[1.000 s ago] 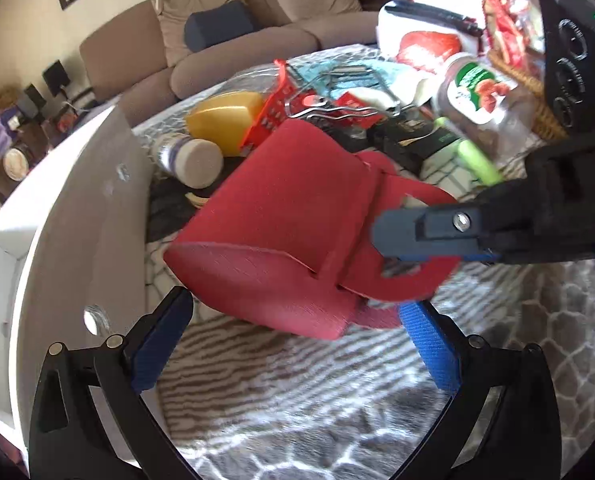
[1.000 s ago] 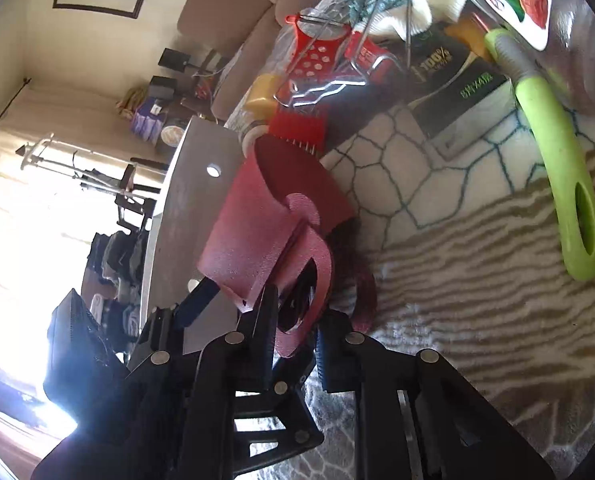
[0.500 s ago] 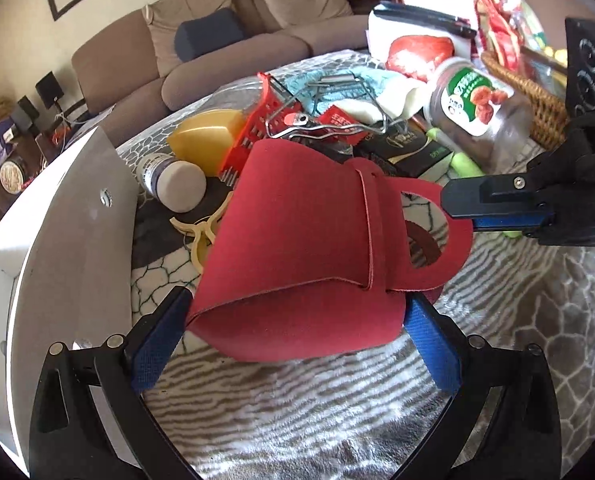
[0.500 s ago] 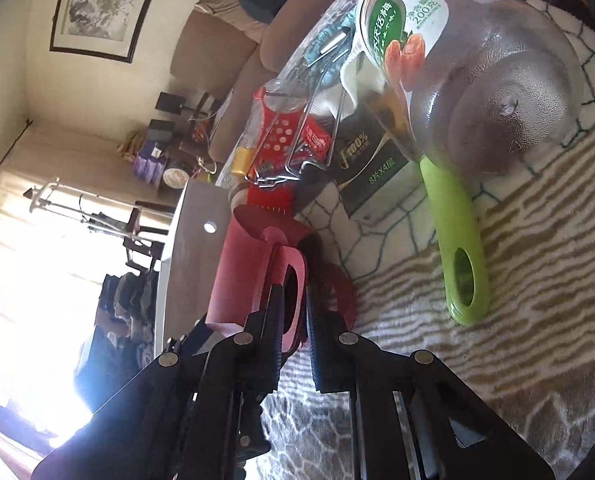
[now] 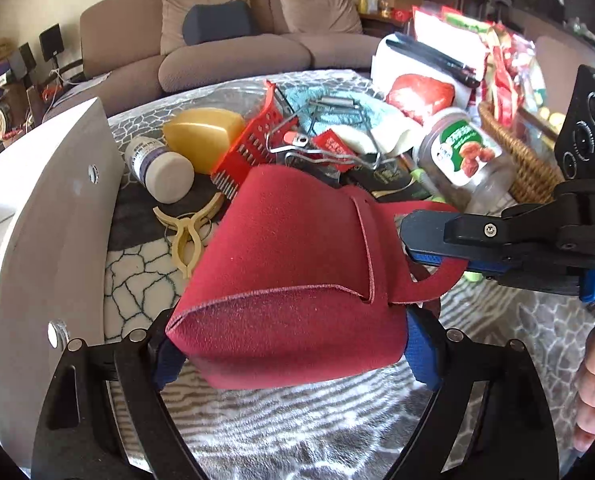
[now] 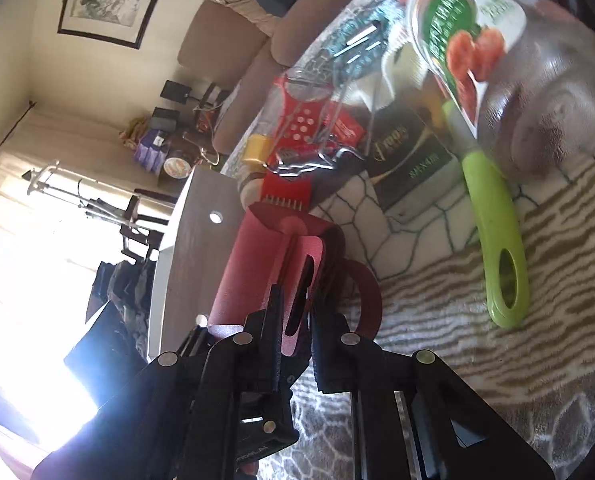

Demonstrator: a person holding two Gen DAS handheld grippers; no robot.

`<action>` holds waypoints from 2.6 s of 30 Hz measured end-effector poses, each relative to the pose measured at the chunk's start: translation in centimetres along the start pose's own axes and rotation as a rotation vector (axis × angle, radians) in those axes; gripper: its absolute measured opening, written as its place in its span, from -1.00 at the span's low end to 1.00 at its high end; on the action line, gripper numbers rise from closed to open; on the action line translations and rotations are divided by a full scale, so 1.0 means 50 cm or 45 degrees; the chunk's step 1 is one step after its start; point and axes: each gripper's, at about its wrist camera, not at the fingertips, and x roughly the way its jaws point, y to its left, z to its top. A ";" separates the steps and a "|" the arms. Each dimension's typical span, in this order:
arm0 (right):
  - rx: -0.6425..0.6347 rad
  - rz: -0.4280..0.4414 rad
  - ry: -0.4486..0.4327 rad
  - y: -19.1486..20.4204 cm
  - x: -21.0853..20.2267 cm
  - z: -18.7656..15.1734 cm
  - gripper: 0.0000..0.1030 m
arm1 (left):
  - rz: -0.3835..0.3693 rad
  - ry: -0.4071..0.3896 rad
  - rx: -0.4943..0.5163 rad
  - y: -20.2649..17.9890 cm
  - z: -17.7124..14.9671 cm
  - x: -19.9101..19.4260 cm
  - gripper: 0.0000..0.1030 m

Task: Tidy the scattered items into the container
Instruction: 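Lift the red handbag with both tools and carry it over the white box, then lower the red handbag into the box and open both tools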

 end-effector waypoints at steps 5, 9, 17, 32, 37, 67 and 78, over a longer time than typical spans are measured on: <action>-0.125 0.062 -0.059 0.091 -0.048 -0.011 -0.75 | -0.029 -0.075 -0.053 0.009 0.031 -0.102 0.69; -0.209 0.070 -0.083 0.174 -0.079 -0.026 -0.75 | -0.013 -0.125 -0.034 0.013 0.047 -0.181 0.69; -0.316 0.118 -0.067 0.345 -0.119 -0.042 -0.74 | 0.057 -0.238 -0.087 0.061 0.074 -0.367 0.69; -0.442 0.224 0.077 0.609 0.054 -0.131 -0.74 | 0.220 -0.302 -0.251 0.347 0.017 -0.553 0.69; -0.458 0.202 0.177 0.654 0.204 -0.155 -0.75 | 0.265 -0.240 -0.346 0.494 -0.027 -0.523 0.69; -0.462 -0.030 0.352 0.640 0.778 0.010 -0.75 | 0.344 0.149 -0.493 0.906 0.035 -0.148 0.69; -0.523 -0.128 0.397 0.614 0.890 -0.003 -0.75 | 0.344 0.283 -0.393 0.887 0.043 -0.067 0.71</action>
